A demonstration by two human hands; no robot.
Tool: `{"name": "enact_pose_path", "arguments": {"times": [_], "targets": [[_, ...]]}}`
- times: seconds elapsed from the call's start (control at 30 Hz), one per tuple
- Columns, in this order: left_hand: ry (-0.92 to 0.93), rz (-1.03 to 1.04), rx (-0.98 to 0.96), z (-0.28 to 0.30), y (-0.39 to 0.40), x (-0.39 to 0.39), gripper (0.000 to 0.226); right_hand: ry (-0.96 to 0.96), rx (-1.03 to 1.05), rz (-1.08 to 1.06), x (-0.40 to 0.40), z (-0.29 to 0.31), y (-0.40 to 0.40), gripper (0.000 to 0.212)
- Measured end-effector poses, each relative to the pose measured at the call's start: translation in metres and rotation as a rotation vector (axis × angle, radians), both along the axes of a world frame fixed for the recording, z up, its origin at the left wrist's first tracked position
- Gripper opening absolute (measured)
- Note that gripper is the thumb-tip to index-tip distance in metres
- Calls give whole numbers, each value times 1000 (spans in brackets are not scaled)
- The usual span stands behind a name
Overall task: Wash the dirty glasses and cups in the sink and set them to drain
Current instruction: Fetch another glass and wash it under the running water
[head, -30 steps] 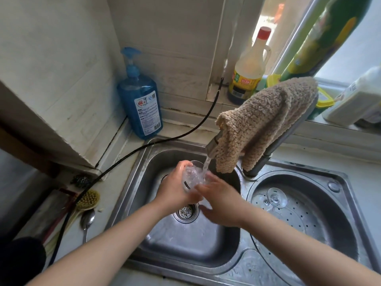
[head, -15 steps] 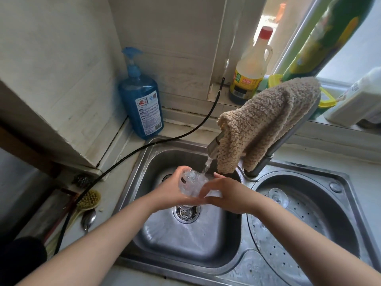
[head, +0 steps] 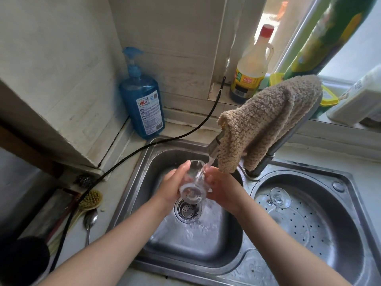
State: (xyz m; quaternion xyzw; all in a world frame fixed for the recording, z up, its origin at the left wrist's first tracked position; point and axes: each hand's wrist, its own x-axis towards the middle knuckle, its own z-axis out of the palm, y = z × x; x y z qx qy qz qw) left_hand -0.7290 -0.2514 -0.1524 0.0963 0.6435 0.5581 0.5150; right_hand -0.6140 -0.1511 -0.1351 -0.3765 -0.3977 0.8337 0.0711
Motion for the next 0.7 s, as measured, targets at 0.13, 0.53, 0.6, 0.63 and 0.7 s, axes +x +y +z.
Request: {"name": "enact_pose_path", "arguments": {"times": [0.13,0.53,0.6,0.63,0.7], "targets": [[-86,291,-108,-2,19,9,45,-193,290,-64,-16,-2,-19,30],[270,357,-190,-5,37,18,39,-460,724,191,-19,2,-7,41],[396,265,-140,0,35,19,46,-446,448,176,-17,1,-2,47],[442,206,-90,3,35,19,47,-379,265,143,-14,0,1,51],[467,105,4,7,37,18,45,-156,-173,58,-7,0,2,52]]}}
